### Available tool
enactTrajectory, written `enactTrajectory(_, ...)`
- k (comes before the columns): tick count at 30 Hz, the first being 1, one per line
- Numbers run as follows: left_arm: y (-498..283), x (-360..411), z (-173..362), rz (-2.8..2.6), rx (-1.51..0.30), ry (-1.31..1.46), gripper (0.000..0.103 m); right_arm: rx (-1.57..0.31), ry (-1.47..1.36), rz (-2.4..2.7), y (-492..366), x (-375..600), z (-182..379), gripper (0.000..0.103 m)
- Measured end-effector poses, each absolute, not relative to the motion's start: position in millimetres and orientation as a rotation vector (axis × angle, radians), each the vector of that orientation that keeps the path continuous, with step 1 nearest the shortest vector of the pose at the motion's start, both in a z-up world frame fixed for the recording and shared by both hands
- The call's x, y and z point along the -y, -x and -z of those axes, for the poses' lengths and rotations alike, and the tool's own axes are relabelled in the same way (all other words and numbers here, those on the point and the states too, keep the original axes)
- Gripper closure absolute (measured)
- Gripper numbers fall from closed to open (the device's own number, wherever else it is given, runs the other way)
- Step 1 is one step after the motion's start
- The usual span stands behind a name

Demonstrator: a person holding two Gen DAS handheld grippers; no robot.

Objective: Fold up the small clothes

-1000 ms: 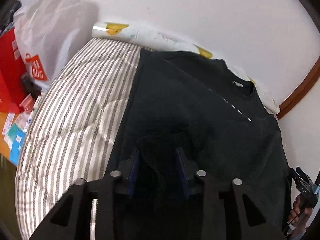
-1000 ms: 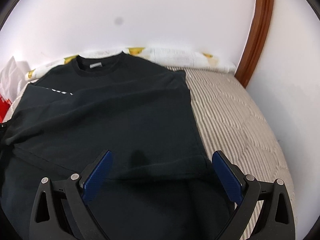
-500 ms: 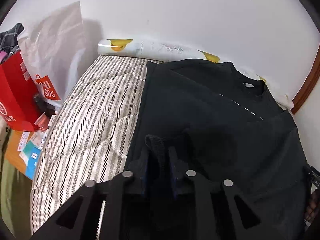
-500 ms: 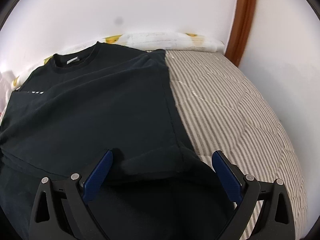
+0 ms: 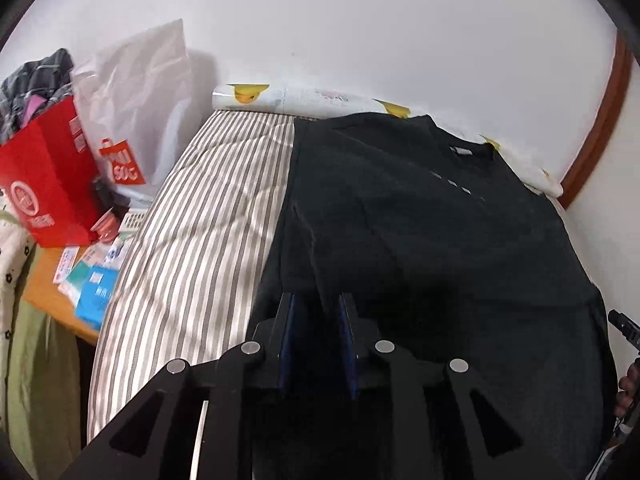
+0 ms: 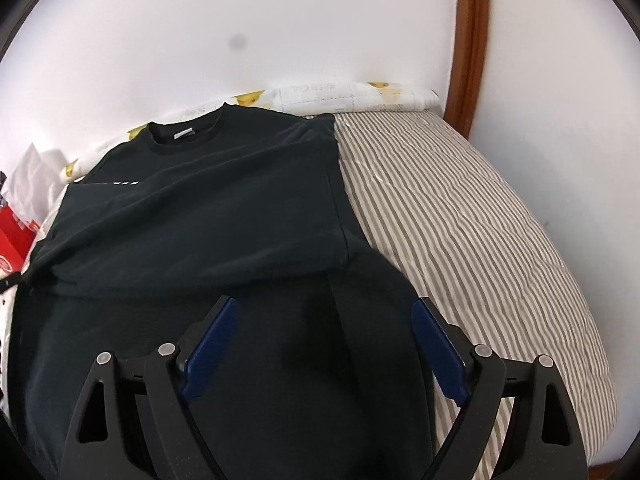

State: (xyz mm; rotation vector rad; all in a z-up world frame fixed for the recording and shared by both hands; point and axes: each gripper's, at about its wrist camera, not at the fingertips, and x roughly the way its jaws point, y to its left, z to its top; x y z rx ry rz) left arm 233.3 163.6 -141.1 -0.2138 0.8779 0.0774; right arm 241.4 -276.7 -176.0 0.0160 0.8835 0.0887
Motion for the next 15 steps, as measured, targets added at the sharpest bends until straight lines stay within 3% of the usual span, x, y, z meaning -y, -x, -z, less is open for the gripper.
enactTrajectory(8, -165.7, -146.1, 142.2, -0.099, -0.912, 0.215, 0.083, -0.940, -0.064, -0.081, -188.4, 316.4, 186.6, 0.017)
enactTrajectory(15, -109.5, -144.4, 153.5, -0.106, -0.938, 0.270, 0.083, -0.993, -0.010, -0.123, -149.2, 330.2, 203.2, 0.028)
